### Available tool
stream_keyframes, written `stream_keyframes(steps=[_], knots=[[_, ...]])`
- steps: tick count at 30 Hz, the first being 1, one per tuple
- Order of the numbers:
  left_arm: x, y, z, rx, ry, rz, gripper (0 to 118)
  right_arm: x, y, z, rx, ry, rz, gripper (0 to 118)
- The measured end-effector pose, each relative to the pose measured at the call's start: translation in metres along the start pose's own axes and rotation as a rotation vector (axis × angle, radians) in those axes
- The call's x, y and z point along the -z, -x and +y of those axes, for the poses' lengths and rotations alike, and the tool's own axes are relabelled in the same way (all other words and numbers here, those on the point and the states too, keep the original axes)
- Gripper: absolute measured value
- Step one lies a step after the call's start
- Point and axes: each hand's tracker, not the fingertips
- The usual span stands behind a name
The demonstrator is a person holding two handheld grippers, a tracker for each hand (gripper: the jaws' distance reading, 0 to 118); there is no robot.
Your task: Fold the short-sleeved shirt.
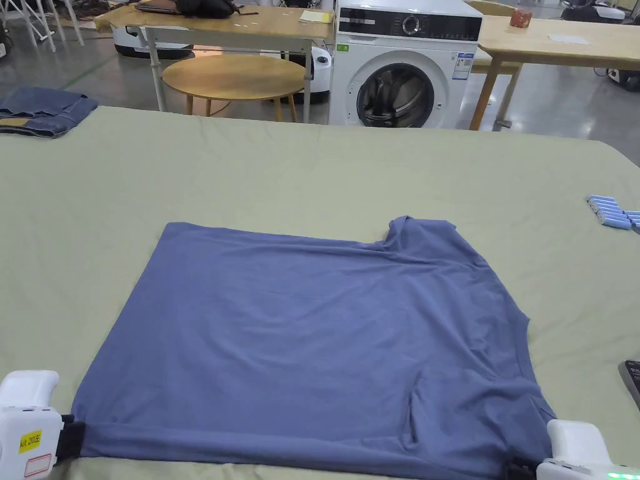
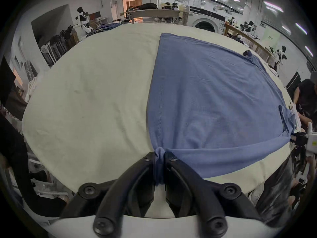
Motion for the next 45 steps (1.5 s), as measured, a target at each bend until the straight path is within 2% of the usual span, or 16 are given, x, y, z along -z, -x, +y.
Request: stream_keyframes(steps=[1,3,4,5,8,12,13,19,29,34,40,41,42,43,44,45], knots=[[-0.001,-0.001,0.000,-0.001,0.000,0.001,4,-0.004,0.003,0.001,-0.025,-0.007,0.022,9],[-0.002,-0.002,0.001,0.000,-0.002,0.003,4,-0.004,0.004,0.007,0.016,0.002,0.127,9],[-0.003,-0.003,0.001,0.005,-0.002,0.006,4,-0.004,0.007,0.010,-0.001,0.014,0.083,9],[-0.005,-0.003,0.002,0.009,-0.006,0.006,4,-0.008,0.009,0.009,-0.069,0.004,0.057,8],[-0.014,-0.003,0.007,-0.002,-0.031,-0.007,3,-0.018,0.000,0.023,-0.013,-0.024,0.106,8],[-0.033,-0.004,0.024,-0.021,-0.101,-0.034,3,-0.041,-0.007,0.046,-0.005,-0.105,0.114,8],[-0.035,-0.003,0.032,-0.017,-0.121,-0.038,3,-0.047,-0.010,0.055,0.031,-0.132,0.139,8],[-0.040,-0.001,0.088,-0.004,-0.204,-0.042,3,-0.050,-0.001,0.108,0.044,-0.205,0.131,8],[0.015,0.008,0.182,-0.024,-0.231,-0.043,3,0.009,0.021,0.194,0.109,-0.198,0.131,8],[0.055,0.006,0.205,-0.005,-0.173,-0.017,3,0.051,0.030,0.213,0.085,-0.122,0.116,8],[0.082,0.002,0.207,-0.014,-0.108,-0.001,3,0.086,0.019,0.223,0.051,-0.081,0.110,10],[0.082,0.003,0.205,-0.023,-0.105,-0.006,5,0.087,0.018,0.224,0.050,-0.076,0.108,13],[0.081,0.003,0.204,-0.029,-0.102,-0.016,16,0.086,0.016,0.225,0.048,-0.079,0.106,18],[0.080,0.003,0.203,-0.036,-0.105,-0.028,29,0.082,0.016,0.224,0.038,-0.108,0.105,27],[0.077,0.002,0.200,-0.043,-0.113,-0.044,38,0.076,0.014,0.224,0.028,-0.149,0.096,43],[0.072,0.002,0.198,-0.046,-0.130,-0.063,39,0.070,0.013,0.224,0.024,-0.183,0.082,53]])
